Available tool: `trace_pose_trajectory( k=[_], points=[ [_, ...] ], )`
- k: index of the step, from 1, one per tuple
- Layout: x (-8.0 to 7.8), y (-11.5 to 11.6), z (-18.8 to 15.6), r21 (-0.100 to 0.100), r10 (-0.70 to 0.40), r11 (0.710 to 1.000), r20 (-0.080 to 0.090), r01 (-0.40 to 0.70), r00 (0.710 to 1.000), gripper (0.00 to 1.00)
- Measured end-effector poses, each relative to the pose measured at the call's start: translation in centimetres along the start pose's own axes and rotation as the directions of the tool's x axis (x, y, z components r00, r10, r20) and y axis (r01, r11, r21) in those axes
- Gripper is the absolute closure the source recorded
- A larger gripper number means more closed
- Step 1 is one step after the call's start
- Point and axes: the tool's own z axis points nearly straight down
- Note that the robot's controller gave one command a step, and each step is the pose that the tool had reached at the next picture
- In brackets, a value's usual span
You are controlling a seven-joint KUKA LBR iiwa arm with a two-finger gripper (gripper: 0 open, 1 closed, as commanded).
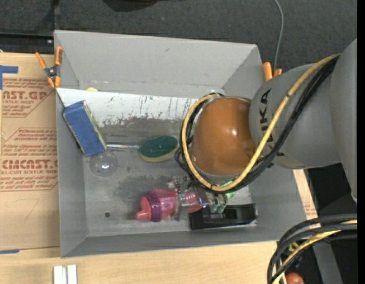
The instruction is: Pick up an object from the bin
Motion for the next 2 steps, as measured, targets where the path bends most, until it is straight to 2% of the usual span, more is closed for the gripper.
trace_pose_trajectory(
  k=[1,2],
  points=[
    [-0.17,0.06,-3.06,-0.001,0.000,1.000,0.007,0.000,1.000,1.00],
    [0.15,0.04,-2.09,-0.001,0.000,1.000,-0.006,-0.001,1.000,1.00]
  ],
)
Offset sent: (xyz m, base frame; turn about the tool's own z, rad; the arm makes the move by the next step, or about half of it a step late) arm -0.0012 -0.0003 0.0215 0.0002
